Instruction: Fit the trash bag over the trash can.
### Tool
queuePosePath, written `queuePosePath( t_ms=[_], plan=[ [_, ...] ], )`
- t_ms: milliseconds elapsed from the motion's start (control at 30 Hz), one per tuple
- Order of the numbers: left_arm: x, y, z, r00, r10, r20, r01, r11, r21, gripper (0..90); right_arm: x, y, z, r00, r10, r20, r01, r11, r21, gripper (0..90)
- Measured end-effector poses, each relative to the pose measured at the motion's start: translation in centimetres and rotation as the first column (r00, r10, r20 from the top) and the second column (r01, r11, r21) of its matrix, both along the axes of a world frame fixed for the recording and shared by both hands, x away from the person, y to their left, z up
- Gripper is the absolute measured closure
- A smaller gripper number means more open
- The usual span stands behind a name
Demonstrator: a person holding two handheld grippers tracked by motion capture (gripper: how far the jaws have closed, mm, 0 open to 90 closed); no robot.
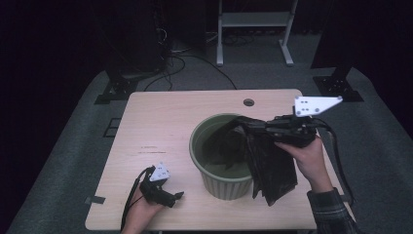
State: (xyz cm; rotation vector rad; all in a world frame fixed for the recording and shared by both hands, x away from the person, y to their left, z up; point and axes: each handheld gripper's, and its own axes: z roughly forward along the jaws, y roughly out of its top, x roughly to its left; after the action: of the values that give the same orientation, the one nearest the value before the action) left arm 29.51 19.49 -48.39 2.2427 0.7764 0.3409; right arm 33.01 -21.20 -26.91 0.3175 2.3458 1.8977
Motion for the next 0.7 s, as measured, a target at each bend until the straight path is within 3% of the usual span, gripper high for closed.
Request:
queuePosePath(
  t_ms=[300,567,700],
  plan=[
    [0.0,0.0,0.0,1.0,0.0,0.0,0.0,1.0,0.0,0.0,2.2,3.6,-0.3,0.9999,-0.011,-0.012,0.009,0.9924,-0.123,88.8],
    [0.0,0.0,0.0,1.0,0.0,0.0,0.0,1.0,0.001,0.0,3.7,5.0,0.0,0.9994,-0.016,-0.03,0.012,0.9922,-0.124,88.6],
    [0.0,0.0,0.0,1.0,0.0,0.0,0.0,1.0,0.0,0.0,4.5,6.1,0.0,0.9992,-0.021,-0.035,0.015,0.9885,-0.151,88.6]
  ],
)
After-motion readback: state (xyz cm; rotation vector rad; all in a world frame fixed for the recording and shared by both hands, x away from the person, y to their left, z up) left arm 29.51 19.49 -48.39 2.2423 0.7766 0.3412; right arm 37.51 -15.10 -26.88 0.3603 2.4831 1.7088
